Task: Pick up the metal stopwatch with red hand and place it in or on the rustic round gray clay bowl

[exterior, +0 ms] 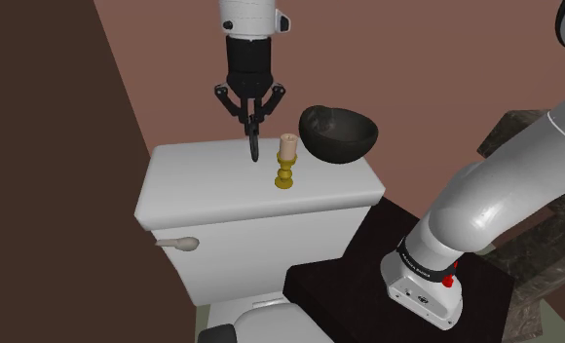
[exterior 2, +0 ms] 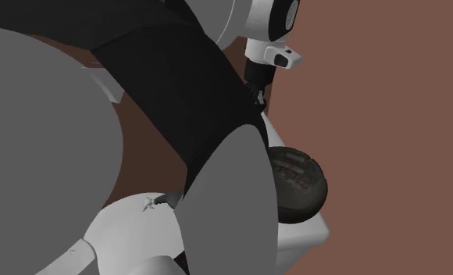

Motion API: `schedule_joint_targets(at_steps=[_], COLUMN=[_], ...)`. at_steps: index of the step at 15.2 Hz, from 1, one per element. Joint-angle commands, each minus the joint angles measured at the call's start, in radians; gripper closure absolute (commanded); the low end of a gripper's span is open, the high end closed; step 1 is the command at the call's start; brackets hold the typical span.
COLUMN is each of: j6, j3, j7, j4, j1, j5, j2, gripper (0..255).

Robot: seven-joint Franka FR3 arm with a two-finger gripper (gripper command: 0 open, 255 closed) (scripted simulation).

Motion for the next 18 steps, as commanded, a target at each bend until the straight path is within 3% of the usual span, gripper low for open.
schedule_joint_targets(at_steps=[1, 18], j6=[-0.028, -0.259], j3=[-0.003, -0.003], j7=[0.002, 0.047], j4=[0.028, 0.322], j1=[-0.001, -0.008], j5=[-0.001, -0.027], j2=[0.0, 0.066], gripper=[255, 255])
